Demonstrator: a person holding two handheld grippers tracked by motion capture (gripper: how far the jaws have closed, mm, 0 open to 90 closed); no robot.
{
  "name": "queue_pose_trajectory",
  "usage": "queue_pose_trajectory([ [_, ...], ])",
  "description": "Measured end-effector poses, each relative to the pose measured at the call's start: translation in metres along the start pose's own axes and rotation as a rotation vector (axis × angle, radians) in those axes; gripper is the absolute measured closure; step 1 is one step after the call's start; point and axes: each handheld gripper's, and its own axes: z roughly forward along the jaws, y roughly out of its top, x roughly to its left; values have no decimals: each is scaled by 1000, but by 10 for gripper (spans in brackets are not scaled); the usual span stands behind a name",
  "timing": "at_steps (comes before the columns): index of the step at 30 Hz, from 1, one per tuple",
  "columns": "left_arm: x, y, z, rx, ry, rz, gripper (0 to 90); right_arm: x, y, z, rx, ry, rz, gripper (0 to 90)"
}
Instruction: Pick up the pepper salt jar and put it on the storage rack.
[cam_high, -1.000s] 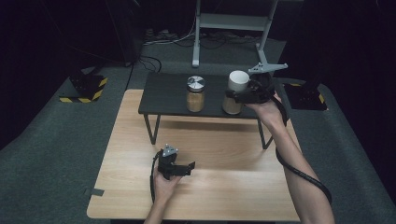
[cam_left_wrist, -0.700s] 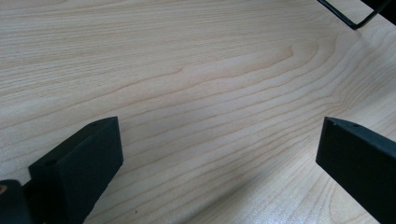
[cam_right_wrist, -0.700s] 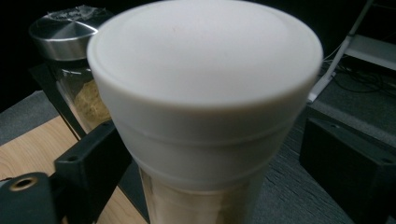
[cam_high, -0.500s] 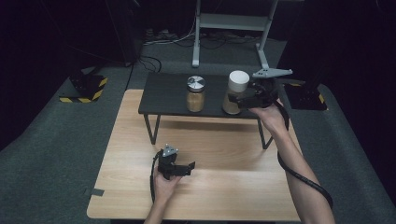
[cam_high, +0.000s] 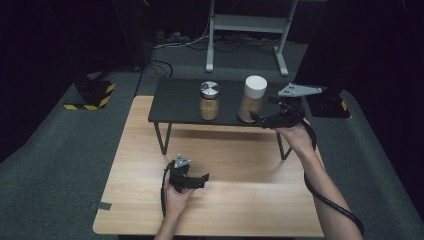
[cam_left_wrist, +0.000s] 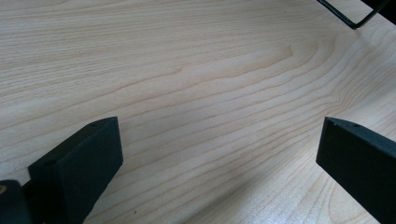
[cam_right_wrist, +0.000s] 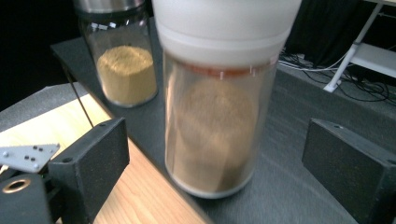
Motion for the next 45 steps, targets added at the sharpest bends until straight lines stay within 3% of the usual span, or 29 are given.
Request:
queue_pose_trajectory([
  [7, -1, 1, 0, 4, 2, 3, 8, -1, -22, -12, -10, 19, 8, 70],
  [19, -2, 1, 1, 7, 3, 3, 8, 13, -68, -33, -40, 49, -39, 77],
  [28, -2, 2, 1, 10, 3, 3, 8, 19, -100, -33, -18, 72, -35, 82],
  [36, -2, 2, 2, 13, 5, 6, 8, 28, -148, -24, -14, 34, 14, 91],
  [37, -2, 2, 2, 15, 5, 7, 9, 30, -159, -19, 4, 34, 28, 92],
  [39, -2, 3, 2, 16, 6, 8, 8, 30, -165, -16, 15, 36, 31, 92],
  [45, -2, 2, 2, 15, 4, 4, 8, 30, -198, 5, 78, 45, 109, 95],
])
